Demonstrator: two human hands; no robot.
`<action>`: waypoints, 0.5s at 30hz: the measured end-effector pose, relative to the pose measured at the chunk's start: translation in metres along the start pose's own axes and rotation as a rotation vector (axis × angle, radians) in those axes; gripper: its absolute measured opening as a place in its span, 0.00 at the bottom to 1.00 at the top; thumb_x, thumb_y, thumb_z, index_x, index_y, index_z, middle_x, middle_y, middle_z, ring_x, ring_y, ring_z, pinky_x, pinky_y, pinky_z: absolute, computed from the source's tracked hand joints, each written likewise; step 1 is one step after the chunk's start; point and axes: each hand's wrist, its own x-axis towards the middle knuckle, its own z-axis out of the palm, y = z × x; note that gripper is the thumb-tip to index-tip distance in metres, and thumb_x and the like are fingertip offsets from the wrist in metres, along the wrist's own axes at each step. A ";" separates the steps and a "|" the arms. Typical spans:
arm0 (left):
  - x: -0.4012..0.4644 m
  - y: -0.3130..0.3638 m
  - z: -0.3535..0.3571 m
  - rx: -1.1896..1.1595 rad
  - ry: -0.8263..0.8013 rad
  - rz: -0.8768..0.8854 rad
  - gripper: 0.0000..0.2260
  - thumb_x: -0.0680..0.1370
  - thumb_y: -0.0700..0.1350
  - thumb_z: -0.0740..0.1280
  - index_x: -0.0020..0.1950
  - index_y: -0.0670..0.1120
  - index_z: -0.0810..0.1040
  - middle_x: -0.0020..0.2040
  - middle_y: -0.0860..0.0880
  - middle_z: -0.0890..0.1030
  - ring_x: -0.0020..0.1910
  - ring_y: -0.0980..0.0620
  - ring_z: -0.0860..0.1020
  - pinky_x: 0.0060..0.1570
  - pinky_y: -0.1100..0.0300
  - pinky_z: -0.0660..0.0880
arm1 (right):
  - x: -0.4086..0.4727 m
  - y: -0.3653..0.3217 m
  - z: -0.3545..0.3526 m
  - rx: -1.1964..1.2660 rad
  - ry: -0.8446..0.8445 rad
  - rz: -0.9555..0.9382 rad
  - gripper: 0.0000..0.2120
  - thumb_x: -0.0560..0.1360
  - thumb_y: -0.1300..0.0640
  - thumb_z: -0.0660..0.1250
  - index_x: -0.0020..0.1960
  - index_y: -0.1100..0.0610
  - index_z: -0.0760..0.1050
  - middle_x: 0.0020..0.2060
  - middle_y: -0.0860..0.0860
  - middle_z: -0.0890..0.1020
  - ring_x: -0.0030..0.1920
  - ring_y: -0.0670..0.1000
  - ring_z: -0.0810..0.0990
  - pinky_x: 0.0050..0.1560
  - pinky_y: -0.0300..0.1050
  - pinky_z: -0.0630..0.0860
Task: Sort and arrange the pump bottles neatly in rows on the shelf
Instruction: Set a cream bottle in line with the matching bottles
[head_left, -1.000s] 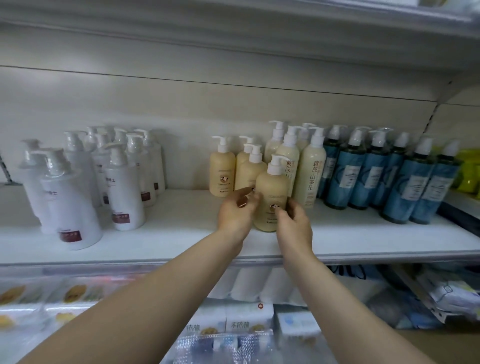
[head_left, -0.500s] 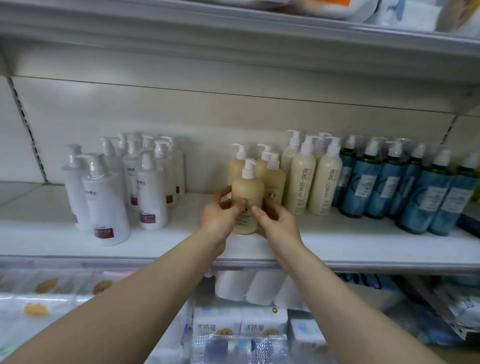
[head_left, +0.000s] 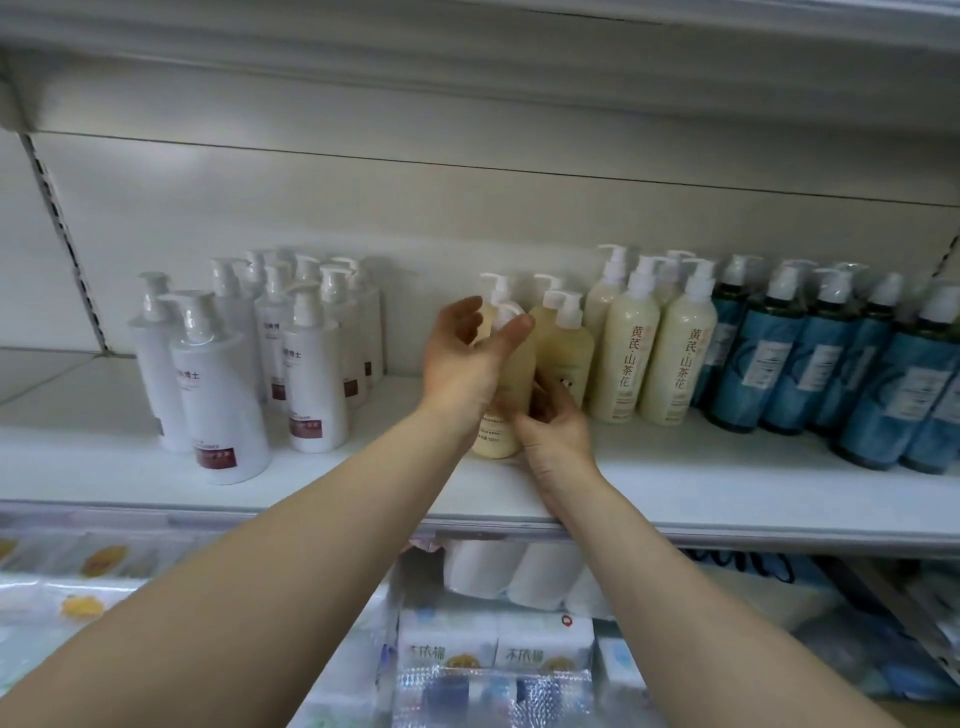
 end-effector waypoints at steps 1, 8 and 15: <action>0.002 0.004 0.005 0.031 0.000 0.022 0.25 0.70 0.49 0.79 0.63 0.50 0.74 0.60 0.52 0.78 0.57 0.56 0.77 0.50 0.70 0.74 | 0.000 0.000 0.000 0.007 0.001 0.001 0.24 0.71 0.65 0.77 0.65 0.54 0.76 0.55 0.52 0.85 0.49 0.43 0.85 0.45 0.34 0.78; 0.021 0.010 0.016 0.188 0.069 0.035 0.23 0.67 0.52 0.81 0.55 0.48 0.75 0.47 0.55 0.79 0.46 0.56 0.80 0.49 0.62 0.77 | 0.005 0.002 -0.002 0.056 -0.023 0.003 0.28 0.71 0.67 0.77 0.68 0.58 0.73 0.58 0.56 0.84 0.54 0.49 0.84 0.45 0.34 0.78; 0.030 0.004 0.000 0.213 0.035 0.040 0.18 0.64 0.55 0.80 0.48 0.50 0.82 0.45 0.52 0.85 0.47 0.53 0.84 0.55 0.51 0.81 | 0.014 0.009 -0.003 0.044 -0.034 -0.022 0.30 0.70 0.65 0.78 0.68 0.57 0.73 0.58 0.56 0.83 0.58 0.52 0.83 0.50 0.39 0.81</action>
